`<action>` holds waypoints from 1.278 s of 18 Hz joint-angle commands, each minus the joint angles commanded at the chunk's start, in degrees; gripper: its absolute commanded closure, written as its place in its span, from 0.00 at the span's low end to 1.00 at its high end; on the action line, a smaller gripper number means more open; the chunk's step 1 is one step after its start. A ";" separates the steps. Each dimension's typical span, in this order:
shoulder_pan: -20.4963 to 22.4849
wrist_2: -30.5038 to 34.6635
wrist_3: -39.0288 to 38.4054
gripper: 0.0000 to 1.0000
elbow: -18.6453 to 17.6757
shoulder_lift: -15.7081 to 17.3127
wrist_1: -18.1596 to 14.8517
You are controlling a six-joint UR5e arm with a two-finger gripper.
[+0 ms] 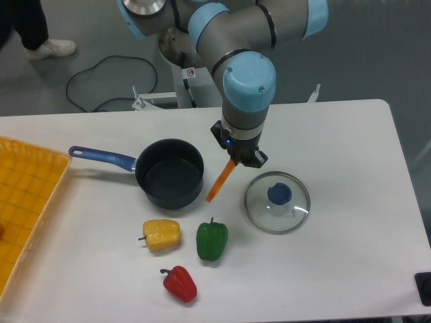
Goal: Place the bread slice in the pot
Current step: 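Carry the held yellow bread slice from beside the glass lid over the saucepan, then lower the bread slice with the gripper down into the saucepan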
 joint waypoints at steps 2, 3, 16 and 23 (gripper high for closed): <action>-0.17 0.00 0.00 1.00 -0.26 0.00 -0.26; -0.26 0.09 0.00 1.00 -0.35 0.09 -1.22; -5.79 0.79 -0.70 1.00 -6.41 4.66 -7.82; -13.09 0.26 -10.98 1.00 -7.38 3.08 -7.74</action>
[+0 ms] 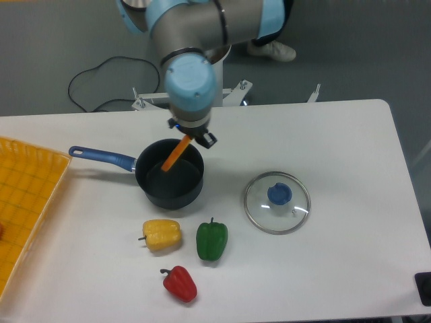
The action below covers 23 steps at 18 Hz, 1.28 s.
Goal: Place the bread slice in the pot
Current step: 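Lower the bread slice with the gripper down into the saucepan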
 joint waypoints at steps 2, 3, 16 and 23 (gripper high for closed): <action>-0.71 -0.09 -0.45 1.00 -1.14 -0.09 1.32; -0.89 -0.09 -0.62 1.00 -1.32 -0.09 1.67; -3.44 -0.09 -3.44 1.00 -1.94 -2.47 4.14; -3.26 0.00 -3.17 1.00 -0.97 -2.55 4.14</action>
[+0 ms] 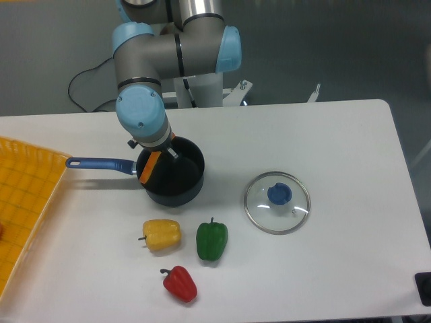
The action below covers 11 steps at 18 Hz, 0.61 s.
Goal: Place the bread slice in the pot
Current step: 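Lower the bread slice with the gripper down into the saucepan, then open the gripper to release the bread slice inside the saucepan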
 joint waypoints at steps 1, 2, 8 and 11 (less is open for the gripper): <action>0.09 0.00 0.09 1.00 0.00 0.00 0.00; 0.26 -0.09 0.09 1.00 0.35 0.00 0.00; -0.09 0.00 -0.26 1.00 0.62 -0.97 0.00; -0.26 -0.09 -0.26 1.00 0.35 -1.58 0.00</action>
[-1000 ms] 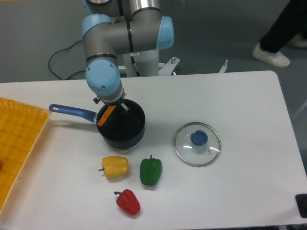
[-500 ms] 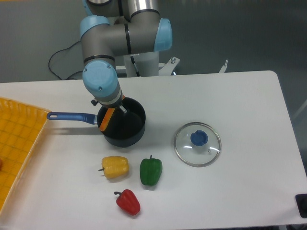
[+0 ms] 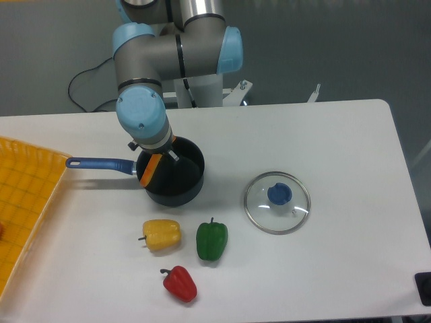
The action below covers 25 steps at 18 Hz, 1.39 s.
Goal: Place the bread slice in the pot
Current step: 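Open the gripper to release the bread slice inside the saucepan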
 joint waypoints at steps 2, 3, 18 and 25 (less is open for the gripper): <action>0.00 0.09 0.09 1.00 -0.53 -0.26 0.26; 0.00 0.09 0.26 1.00 -0.44 -0.44 0.26; 0.35 2.81 0.79 1.00 -0.79 -3.34 0.26; 0.97 5.10 1.32 0.96 -0.79 -3.78 2.10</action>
